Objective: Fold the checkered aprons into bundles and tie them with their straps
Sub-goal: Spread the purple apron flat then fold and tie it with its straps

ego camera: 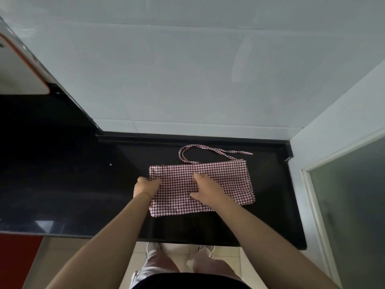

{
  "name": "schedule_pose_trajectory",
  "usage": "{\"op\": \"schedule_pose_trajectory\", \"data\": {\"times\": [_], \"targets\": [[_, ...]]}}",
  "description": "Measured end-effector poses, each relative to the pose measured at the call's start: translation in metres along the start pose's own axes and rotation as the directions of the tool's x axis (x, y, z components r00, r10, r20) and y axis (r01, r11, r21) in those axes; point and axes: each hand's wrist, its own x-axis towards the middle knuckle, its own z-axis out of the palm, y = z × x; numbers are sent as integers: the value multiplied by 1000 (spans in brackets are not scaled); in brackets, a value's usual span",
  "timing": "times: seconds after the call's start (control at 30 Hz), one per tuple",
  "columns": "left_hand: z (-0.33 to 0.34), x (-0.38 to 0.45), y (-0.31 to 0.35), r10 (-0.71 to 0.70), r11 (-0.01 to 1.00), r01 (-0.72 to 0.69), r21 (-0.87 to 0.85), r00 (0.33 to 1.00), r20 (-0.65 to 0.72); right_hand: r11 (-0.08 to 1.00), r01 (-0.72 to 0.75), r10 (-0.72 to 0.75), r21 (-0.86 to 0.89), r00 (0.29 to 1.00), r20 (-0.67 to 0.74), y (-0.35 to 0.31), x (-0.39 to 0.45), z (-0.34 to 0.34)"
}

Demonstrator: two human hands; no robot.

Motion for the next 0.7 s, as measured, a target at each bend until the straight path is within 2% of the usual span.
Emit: {"op": "schedule_pose_trajectory", "data": {"times": [0.1, 0.2, 0.3, 0.37, 0.4, 0.47, 0.5, 0.53, 0.6, 0.63, 0.7], "targets": [[-10, 2, -4, -34, 971, 84, -225, 976, 215, 985, -120, 110, 124, 991, 83, -8, 6, 7], [-22, -4, 4, 16, 957, 97, -272, 923, 383, 975, -162, 148, 155, 984, 95, -9, 7, 8], [-32, -17, 20, 111, 943, 65, -326, 863, 493, 965, -172, 155, 196, 983, 100, -16, 8, 4], [-35, -29, 36, 198, 921, 34, -388, 817, 542, 918, -169, 110, 360, 978, 178, -27, 8, -4], [-34, -35, 45, 243, 911, 12, -412, 792, 560, 828, -218, 98, 517, 963, 250, -33, 7, -10], [-28, -44, 63, 310, 915, -73, -396, 757, 576, 472, -406, 93, 783, 906, 414, -39, 3, -24], [-24, -47, 71, 324, 924, -117, -365, 746, 581, 296, -460, 88, 838, 886, 455, -38, 2, -31], [-19, -51, 80, 330, 932, -156, -328, 738, 589, 179, -472, 79, 863, 882, 465, -32, 1, -37], [-5, -56, 92, 333, 942, -231, -243, 737, 589, 82, -434, 51, 897, 901, 432, -18, -4, -46], [2, -60, 97, 333, 943, -264, -202, 738, 587, 96, -420, 63, 902, 907, 416, -11, -6, -50], [20, -68, 103, 312, 949, -270, -161, 741, 595, 268, -409, 138, 872, 912, 385, 3, -11, -56]]}}
